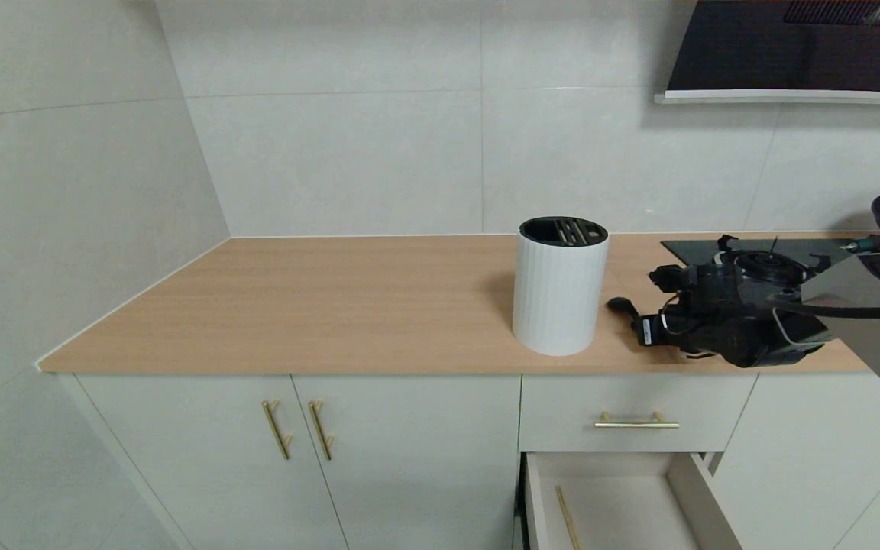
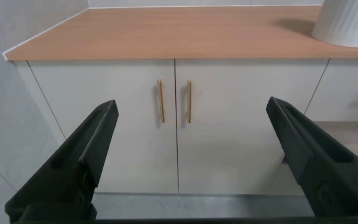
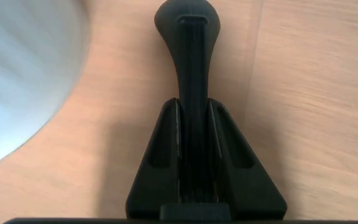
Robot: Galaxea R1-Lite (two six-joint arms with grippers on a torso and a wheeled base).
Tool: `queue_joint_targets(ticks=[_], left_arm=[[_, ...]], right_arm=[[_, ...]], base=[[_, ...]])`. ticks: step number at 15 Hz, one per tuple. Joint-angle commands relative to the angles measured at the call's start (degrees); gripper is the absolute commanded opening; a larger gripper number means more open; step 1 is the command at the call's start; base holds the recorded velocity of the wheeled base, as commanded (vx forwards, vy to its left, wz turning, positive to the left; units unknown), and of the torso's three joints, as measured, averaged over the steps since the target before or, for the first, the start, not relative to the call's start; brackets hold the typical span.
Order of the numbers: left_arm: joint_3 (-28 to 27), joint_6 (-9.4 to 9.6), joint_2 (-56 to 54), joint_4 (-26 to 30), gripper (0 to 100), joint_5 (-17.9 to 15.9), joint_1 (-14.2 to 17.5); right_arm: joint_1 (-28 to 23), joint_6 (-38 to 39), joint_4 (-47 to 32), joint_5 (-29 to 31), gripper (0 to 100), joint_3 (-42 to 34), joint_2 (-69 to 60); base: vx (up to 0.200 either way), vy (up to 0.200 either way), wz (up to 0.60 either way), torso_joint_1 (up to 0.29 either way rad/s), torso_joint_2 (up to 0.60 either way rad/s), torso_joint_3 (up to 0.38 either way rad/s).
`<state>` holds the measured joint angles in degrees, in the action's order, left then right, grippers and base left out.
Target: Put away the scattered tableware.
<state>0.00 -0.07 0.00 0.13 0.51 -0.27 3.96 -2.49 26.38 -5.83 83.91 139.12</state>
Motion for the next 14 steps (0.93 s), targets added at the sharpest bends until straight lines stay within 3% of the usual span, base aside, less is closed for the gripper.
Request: queue_joint_targets(ticks=[1,4,10,14], left_arm=[[0.0,-0.01,0.0,0.0,100,0.0,0.0],[0.0,-0.01,0.0,0.0,100,0.0,0.0],[0.0,-0.01,0.0,0.0,100,0.0,0.0],[0.0,-0.01,0.0,0.0,100,0.0,0.0]], right_arm=[[0.5,0.6,0.3,0.4,0,-0.6,-1.3],[1.3,7.1,0.3,0.4,0,-9.8,-14.2],[2.5,7.4,-4.0,-0.1,0,-33.3,-38.2],[2.4,6.8,-4.5,-0.9,0,-44.4,-45.1]], base=[[0.0,0.0,0.0,0.0,0.0,0.0],[0.0,0.0,0.0,0.0,0.0,0.0],[0.0,0.0,0.0,0.0,0.0,0.0],[0.0,0.0,0.0,0.0,0.0,0.0]])
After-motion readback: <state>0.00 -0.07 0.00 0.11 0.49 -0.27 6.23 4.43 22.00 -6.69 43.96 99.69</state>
